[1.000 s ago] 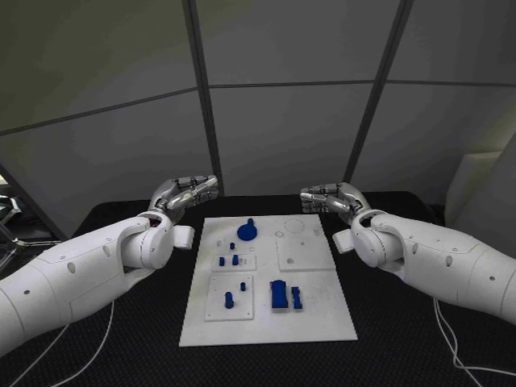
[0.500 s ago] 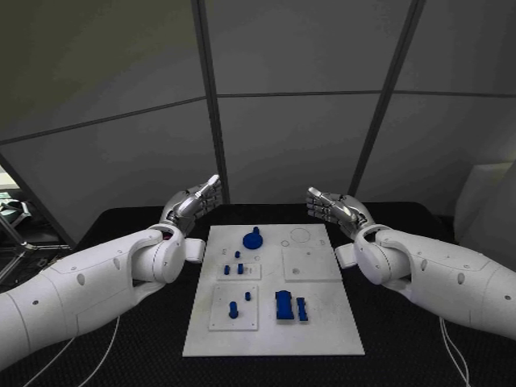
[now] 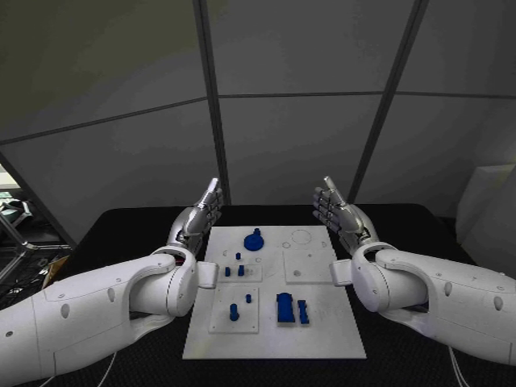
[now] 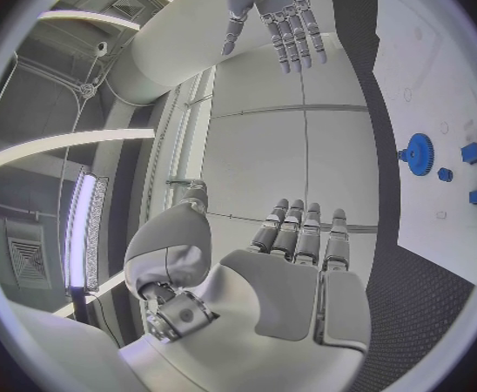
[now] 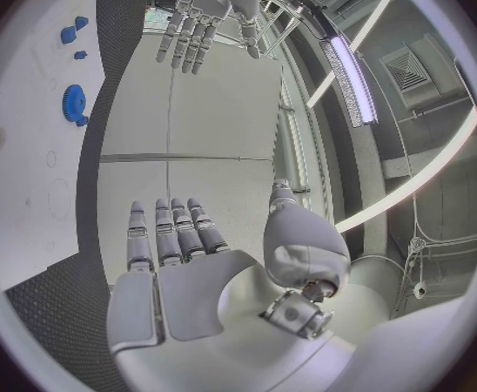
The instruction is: Assemble the parts on the task board
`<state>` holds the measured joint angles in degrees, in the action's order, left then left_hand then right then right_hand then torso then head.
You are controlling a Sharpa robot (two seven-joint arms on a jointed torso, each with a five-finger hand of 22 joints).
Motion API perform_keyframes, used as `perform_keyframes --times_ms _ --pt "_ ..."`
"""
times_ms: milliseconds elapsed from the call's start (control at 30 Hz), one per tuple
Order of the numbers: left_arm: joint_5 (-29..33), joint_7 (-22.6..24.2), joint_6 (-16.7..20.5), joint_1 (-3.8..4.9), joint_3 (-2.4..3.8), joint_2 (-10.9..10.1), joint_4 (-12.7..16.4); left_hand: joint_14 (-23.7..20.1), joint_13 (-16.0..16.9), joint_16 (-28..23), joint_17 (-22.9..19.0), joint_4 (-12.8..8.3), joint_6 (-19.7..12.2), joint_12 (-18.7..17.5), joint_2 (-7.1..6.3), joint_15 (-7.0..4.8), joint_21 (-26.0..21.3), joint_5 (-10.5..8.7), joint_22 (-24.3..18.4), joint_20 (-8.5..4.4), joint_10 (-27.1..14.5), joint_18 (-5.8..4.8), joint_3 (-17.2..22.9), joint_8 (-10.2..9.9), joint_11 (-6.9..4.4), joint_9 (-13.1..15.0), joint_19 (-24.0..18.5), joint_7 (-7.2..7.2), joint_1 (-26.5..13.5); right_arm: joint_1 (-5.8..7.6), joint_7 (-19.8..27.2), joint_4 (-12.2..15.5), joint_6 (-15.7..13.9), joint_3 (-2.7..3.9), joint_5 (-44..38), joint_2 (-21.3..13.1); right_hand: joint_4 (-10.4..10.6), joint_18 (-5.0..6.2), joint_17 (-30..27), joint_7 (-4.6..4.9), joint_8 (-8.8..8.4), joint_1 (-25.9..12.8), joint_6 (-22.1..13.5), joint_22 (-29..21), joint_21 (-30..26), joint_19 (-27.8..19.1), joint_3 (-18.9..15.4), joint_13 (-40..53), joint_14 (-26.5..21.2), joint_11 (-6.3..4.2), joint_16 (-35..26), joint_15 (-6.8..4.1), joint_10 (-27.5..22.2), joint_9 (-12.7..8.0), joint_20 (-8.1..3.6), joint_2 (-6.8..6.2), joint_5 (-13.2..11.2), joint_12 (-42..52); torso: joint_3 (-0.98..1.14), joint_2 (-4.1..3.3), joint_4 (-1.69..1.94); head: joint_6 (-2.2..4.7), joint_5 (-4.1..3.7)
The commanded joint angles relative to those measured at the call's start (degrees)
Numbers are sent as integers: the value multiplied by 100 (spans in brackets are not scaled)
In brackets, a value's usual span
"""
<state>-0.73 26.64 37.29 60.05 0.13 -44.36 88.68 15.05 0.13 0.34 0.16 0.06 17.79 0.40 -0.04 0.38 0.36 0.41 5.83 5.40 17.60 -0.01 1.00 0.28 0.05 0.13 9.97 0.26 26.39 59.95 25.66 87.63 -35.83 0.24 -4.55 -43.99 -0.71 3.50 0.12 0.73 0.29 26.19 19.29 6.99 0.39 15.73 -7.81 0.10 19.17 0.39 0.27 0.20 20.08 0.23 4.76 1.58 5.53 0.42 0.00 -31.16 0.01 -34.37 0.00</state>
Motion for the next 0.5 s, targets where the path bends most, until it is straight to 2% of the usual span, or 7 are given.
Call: perform_keyframes --times_ms 33,167,200,267,300,433,500 --pt "72 312 668 11 -10 -29 115 -481 -13 -34 -16 -6 -572 -40 4 -38 -36 -41 -583 -540 -561 1 -100 -28 -5 -13 -324 -26 -845 19 394 175 -773 -15 427 -51 71 -350 -12 -73 -29 -847 -621 -226 -39 -509 256 -10 -620 -39 -27 -20 -652 -23 -476 -158 -553 -42 0 -2 -1 -1 0" --pt "73 315 682 11 -13 -33 128 -640 -13 -34 -16 -6 -757 -40 4 -38 -36 -41 -583 -540 -749 1 -100 -28 -5 -13 -439 -26 -1122 21 414 233 -829 -24 455 -70 71 -350 -12 -73 -29 -1109 -817 -297 -39 -658 331 -10 -811 -39 -27 -20 -853 -23 -476 -158 -553 -42 0 -2 -1 -1 0" --pt "73 315 682 11 -13 -33 128 -666 -13 -34 -16 -6 -786 -40 4 -38 -36 -41 -583 -540 -778 1 -100 -28 -5 -13 -454 -26 -1166 21 414 233 -829 -24 455 -70 71 -350 -12 -73 -29 -1164 -856 -699 -39 -686 341 -10 -853 -39 -27 -20 -894 -23 -476 -158 -553 -42 0 -2 -1 -1 0" --pt "73 315 682 11 -13 -33 128 -749 -13 -34 -16 -6 -888 -40 4 -38 -36 -41 -583 -540 -881 1 -100 -28 -5 -13 -512 -26 -1315 21 414 233 -829 -24 455 -70 71 -350 -12 -73 -29 -1295 -954 -699 -39 -773 376 -10 -948 -39 -27 -20 -994 -23 -476 -158 -553 -42 0 -2 -1 -1 0" --pt "73 315 682 11 -13 -33 128 -784 -13 -34 -16 -6 -924 -40 4 -38 -36 -41 -583 -540 -915 1 -100 -28 -5 -13 -533 -26 -1369 21 414 233 -829 -24 455 -70 71 -350 -12 -73 -29 -1352 -995 -699 -39 -796 781 -10 -991 -39 -27 -20 -1038 -23 -476 -158 -553 -42 0 -2 -1 -1 0" --pt "73 315 682 11 -13 -33 128 -892 -13 -34 -16 -6 -1052 -40 4 -38 -36 -41 -583 -540 -1044 1 -100 -28 -5 -13 -591 -26 -1559 21 414 233 -829 -24 455 -70 71 -350 -12 -73 -29 -1544 -1139 -699 -39 -918 781 -10 -1133 -39 -27 -20 -1184 -23 -476 -158 -553 -42 0 -2 -1 -1 0" --pt "73 315 682 11 -13 -33 128 -936 -13 -34 -16 -6 -1108 -40 4 -38 -36 -41 -583 -540 -1091 1 -100 -28 -5 -13 -997 -26 -1637 21 414 233 -829 -24 455 -70 71 -350 -12 -73 -29 -1610 -1187 -699 -39 -957 781 -10 -1179 -39 -27 -20 -1239 -23 -476 -158 -553 -42 0 -2 -1 -1 0"
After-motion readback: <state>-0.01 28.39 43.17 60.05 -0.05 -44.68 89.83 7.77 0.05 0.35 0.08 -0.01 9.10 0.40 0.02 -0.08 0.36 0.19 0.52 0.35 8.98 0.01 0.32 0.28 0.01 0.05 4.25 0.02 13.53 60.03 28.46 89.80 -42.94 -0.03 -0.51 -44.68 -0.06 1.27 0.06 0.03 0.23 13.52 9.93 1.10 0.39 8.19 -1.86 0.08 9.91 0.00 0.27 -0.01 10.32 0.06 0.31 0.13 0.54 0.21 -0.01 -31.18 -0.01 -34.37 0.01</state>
